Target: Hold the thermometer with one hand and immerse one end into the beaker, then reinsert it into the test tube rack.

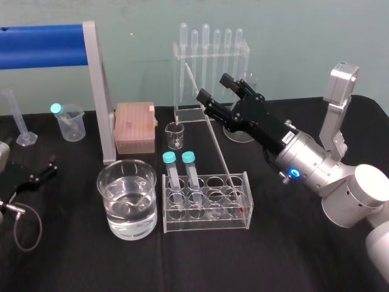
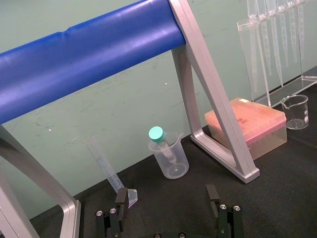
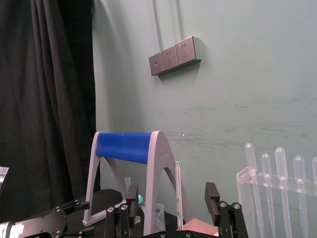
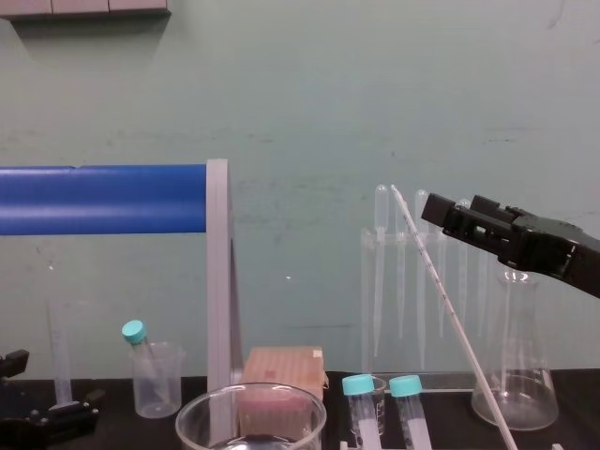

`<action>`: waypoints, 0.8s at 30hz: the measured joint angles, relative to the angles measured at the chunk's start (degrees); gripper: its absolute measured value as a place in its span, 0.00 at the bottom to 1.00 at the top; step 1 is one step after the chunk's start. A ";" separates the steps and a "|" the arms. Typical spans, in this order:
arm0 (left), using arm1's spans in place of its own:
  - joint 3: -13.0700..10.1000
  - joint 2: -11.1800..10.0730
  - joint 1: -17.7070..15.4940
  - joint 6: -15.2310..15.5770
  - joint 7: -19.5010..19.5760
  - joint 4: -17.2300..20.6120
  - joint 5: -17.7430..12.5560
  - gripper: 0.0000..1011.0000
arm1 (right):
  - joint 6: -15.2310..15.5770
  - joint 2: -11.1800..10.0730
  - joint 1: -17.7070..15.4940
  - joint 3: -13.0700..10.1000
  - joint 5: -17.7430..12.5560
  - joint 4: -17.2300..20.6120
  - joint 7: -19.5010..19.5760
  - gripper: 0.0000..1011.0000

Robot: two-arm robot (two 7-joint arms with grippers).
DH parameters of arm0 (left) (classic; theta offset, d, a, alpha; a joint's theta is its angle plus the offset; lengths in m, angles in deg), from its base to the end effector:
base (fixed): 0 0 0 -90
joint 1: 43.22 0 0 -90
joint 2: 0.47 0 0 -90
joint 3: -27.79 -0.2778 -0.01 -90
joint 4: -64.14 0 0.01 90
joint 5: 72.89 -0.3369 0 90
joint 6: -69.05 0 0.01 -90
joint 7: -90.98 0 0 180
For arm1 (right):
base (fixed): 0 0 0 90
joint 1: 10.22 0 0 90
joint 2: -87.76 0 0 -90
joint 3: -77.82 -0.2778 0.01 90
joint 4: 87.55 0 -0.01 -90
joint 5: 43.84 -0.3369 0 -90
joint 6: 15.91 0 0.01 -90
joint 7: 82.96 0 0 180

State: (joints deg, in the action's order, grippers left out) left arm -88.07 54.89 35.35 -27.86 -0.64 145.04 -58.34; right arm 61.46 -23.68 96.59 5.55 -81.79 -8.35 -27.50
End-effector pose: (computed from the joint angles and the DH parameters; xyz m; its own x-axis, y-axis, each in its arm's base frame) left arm 0.3827 0.0683 -0.2978 0.2923 0.8803 0.3736 -0.9553 0.2873 0.0702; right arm 0.4241 -0.0305 -0.2531 0.7152 -0.6958 -0.0655 0.6787 0.6692 0.3025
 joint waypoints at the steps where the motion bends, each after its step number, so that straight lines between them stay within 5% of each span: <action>1: 0.00 0.00 0.00 0.00 0.00 0.00 0.00 1.00 | 0.00 0.00 0.00 0.00 0.00 0.00 0.00 0.88; 6: 0.00 0.00 0.00 0.00 0.00 0.00 0.00 1.00 | 0.00 0.00 0.01 0.00 0.00 0.00 0.00 0.99; 17: 0.00 0.00 0.00 0.00 0.00 0.00 0.00 1.00 | 0.00 0.00 0.00 0.00 0.00 0.00 0.00 0.99; 21: 0.00 0.00 0.00 0.00 0.00 0.00 0.00 1.00 | 0.61 -0.80 -1.29 -0.82 4.36 3.65 6.34 0.99; 24: 0.00 0.00 0.00 0.00 0.00 0.00 0.00 1.00 | 2.34 -1.28 -3.23 -2.21 10.02 7.58 14.71 0.99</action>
State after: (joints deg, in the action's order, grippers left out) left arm -88.07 54.89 35.35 -27.86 -0.64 145.04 -58.34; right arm 63.81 -24.97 93.37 3.35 -71.77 -0.77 -12.79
